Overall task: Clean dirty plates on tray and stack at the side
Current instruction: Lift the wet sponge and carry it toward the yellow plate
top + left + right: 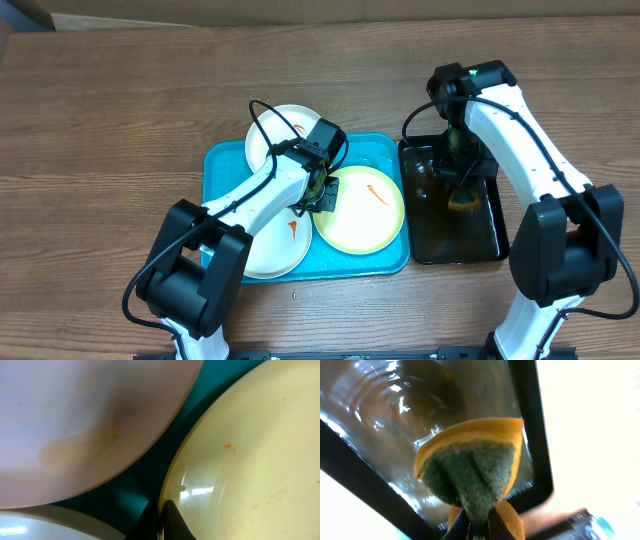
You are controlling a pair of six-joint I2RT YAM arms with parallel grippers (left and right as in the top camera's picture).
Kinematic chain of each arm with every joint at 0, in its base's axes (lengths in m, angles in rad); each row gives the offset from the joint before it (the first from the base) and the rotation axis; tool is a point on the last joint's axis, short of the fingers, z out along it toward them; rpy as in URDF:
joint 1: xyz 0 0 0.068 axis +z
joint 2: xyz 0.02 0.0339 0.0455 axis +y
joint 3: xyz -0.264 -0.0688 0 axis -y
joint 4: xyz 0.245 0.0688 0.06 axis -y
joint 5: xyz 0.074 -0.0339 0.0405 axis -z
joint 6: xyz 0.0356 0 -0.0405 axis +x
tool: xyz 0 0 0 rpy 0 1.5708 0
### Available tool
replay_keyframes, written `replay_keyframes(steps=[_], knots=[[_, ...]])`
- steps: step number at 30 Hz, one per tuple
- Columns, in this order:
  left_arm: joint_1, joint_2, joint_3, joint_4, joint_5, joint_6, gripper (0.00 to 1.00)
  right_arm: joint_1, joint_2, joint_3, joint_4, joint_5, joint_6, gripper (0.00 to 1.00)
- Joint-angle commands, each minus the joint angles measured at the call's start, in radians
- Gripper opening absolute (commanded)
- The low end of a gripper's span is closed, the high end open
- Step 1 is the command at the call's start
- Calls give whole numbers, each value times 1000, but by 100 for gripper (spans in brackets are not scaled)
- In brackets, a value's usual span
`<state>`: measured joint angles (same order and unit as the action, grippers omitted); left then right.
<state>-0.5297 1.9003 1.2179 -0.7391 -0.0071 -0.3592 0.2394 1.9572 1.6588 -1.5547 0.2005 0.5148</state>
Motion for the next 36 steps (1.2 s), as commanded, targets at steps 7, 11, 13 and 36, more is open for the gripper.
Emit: replay_keyframes(steps=[7,11,13,36], knots=[[0,9,-6,0,4,15,4,8,-4,13,35,-84,-175,4],[0,9,-6,0,4,15,4,-2,-5,13,39,-28,-11,4],[0,9,-6,0,4,15,4,-2,-4,12,65,-95,-55,4],[0,9,-6,1,4,15,4,119,-4,5,187,-450,-379,4]])
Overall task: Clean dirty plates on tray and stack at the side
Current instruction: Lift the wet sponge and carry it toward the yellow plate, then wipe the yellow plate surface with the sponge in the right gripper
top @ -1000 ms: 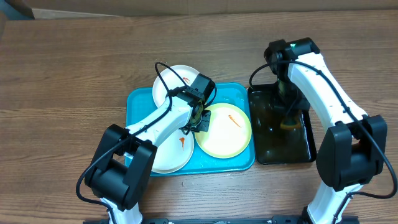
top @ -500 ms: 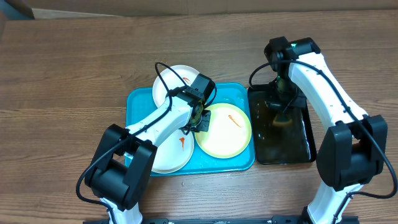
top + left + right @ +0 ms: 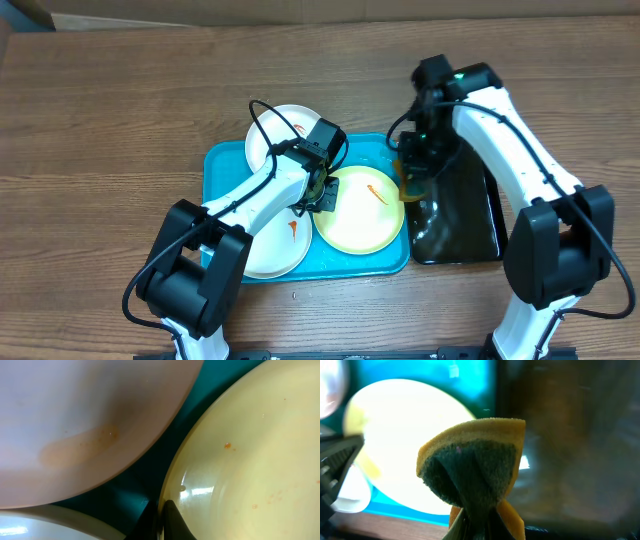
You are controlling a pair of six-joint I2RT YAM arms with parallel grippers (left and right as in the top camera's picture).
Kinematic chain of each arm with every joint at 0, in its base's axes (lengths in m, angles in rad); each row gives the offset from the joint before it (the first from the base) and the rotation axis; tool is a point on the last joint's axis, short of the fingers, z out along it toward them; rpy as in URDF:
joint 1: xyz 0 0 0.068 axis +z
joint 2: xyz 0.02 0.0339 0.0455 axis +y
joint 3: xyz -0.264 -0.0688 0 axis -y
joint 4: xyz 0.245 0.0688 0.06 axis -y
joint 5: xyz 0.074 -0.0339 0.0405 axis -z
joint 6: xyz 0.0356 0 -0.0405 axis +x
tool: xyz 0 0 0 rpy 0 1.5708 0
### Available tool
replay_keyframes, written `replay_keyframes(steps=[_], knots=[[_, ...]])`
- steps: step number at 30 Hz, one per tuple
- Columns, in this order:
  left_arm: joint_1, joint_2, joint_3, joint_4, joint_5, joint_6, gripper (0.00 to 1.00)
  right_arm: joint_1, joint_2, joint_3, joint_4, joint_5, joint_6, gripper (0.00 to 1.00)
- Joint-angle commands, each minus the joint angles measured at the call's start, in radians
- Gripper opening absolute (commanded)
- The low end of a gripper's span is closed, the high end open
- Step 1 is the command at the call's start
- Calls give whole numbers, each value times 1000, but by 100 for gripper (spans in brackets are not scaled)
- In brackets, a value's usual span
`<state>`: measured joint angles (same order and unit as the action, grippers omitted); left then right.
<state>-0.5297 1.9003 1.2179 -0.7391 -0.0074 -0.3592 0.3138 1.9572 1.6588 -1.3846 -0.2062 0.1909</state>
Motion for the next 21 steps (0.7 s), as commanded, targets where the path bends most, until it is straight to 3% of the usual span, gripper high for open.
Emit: replay_keyframes(steps=[1,12,21], knots=[[0,9,-6,0,4,15,4,58,-4,1,26,-27,-55,4],[0,9,-6,0,4,15,4,195,-4,-138,198,212,-54,4],[0,9,-6,0,4,15,4,211,-4,-298,438,285,-54,4]])
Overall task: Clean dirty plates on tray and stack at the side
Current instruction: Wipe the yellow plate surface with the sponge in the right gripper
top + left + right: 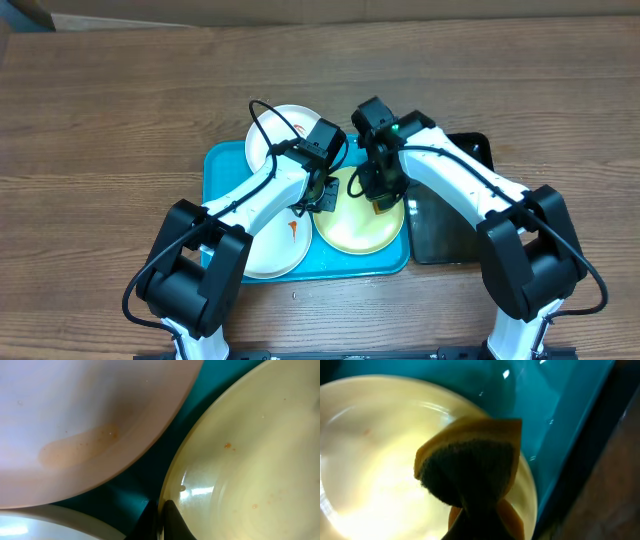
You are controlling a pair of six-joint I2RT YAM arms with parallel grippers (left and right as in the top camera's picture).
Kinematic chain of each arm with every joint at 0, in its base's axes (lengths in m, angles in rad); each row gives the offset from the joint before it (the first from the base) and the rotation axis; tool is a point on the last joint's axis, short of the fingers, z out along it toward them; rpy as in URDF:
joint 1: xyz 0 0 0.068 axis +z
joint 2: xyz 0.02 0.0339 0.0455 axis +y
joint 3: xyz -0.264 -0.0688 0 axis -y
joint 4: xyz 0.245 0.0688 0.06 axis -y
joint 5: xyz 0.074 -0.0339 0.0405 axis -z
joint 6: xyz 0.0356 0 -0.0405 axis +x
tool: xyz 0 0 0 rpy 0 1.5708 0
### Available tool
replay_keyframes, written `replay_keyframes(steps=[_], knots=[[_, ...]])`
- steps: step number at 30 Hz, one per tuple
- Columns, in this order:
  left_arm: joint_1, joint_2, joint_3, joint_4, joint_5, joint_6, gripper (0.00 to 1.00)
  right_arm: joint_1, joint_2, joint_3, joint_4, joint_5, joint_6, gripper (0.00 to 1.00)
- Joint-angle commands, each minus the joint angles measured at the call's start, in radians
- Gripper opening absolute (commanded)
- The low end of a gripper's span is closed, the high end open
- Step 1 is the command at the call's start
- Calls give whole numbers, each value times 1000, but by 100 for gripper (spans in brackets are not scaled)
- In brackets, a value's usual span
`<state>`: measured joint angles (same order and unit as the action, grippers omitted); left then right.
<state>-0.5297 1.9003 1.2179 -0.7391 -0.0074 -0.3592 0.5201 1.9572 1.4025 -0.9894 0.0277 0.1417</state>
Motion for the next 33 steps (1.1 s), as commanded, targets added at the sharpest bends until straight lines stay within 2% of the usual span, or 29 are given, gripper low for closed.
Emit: replay_keyframes(steps=[1,7,14,21,27,33], knots=[[0,9,-6,0,4,15,4,4,-4,-56,66,51,-5,4],[0,9,-6,0,4,15,4,2,-3,-135,175,50,27,4],[0,9,-6,0,4,15,4,2,-2,-172,185,8,72,4],[0,9,-6,0,4,15,4,2,-2,-180,168,-193,58,4],[0,9,-6,1,4,15,4,2,-2,-180,159,-488,-63,4],[0,9,-6,-1,4,15,4,-33,-8,-129,96,-674,-98,4]])
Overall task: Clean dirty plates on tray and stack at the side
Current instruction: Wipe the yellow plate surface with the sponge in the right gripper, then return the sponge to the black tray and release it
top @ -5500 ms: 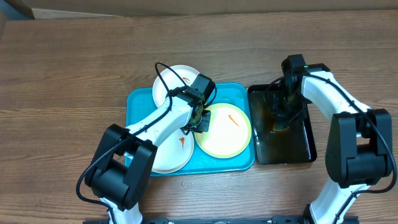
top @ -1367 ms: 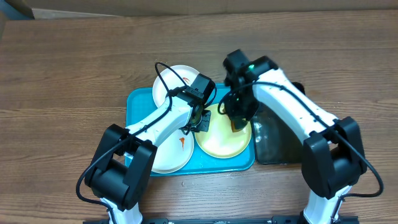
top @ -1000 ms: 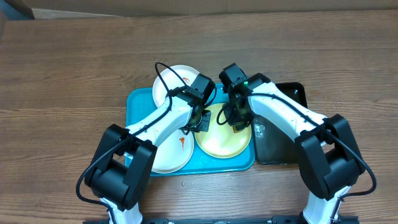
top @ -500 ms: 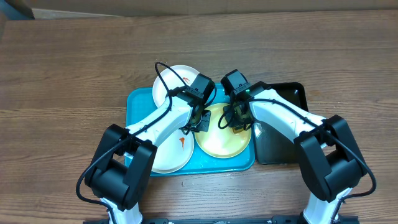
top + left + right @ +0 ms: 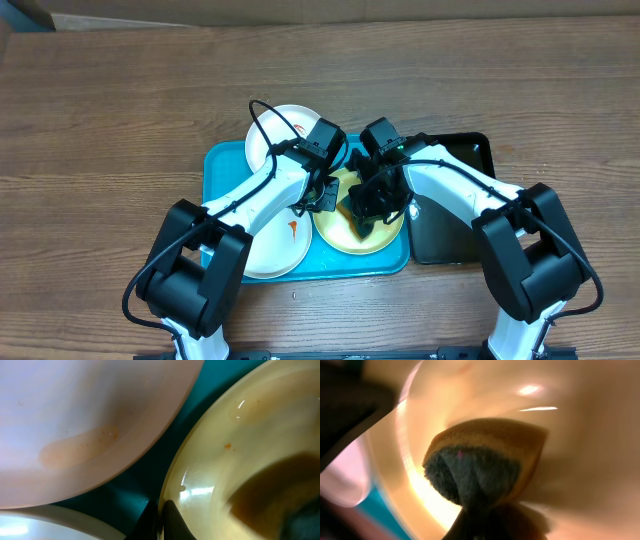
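Note:
A pale yellow plate lies at the right of the blue tray, with two white plates, one at the tray's back and one at its front left. My left gripper is shut on the yellow plate's left rim. Over that plate's middle, my right gripper is shut on a yellow and green sponge, which is pressed against the plate's surface. An orange smear shows on the white plate in the left wrist view.
A black tub of dark water stands just right of the tray. Brown wooden table surrounds everything. A black cable loops over the rear white plate.
My right gripper with the sponge has moved from the yellow plate's right part down onto its middle. The sponge's dark shape now shows in the left wrist view. The left gripper has not moved.
My right gripper first held the sponge over the black tub's water. It then held it at the tub's left edge, then over the yellow plate, and now presses it onto that plate. All along my left gripper stayed shut on the plate's rim.

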You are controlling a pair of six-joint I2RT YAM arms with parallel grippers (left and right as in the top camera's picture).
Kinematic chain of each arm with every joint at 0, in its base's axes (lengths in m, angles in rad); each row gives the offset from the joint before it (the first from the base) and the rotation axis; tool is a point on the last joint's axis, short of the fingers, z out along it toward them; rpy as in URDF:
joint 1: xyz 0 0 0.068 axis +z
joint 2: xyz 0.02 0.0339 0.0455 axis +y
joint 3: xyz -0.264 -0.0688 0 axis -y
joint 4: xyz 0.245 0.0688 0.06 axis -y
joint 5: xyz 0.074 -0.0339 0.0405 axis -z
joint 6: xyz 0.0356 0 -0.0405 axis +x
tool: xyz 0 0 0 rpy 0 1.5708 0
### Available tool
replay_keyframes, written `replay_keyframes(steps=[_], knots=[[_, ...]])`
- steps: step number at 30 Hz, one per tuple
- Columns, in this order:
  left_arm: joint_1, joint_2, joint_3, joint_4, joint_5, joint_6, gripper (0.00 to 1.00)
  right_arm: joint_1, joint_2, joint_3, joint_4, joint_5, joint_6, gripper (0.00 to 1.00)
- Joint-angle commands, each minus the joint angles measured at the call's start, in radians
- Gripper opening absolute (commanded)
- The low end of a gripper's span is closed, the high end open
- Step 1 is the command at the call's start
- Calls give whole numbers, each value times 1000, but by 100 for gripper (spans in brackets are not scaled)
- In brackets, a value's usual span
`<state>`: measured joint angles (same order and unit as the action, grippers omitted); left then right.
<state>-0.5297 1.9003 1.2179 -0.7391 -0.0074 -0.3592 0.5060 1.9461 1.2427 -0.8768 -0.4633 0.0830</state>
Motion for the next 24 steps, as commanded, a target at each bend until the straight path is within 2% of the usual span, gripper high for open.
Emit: replay_keyframes(steps=[1,7,15,20,24], knots=[[0,9,-6,-1,4,15,4,-33,-1,54,-35,-199,-40,4],[0,9,-6,-1,4,15,4,-136,-51,188,-152,-183,-92,4],[0,9,-6,-2,4,15,4,-336,-89,261,-320,69,-90,4],[0,9,-6,0,4,15,6,-422,-89,209,-288,270,-12,4],[0,9,-6,0,4,15,8,-439,-89,135,-209,299,3,4]])
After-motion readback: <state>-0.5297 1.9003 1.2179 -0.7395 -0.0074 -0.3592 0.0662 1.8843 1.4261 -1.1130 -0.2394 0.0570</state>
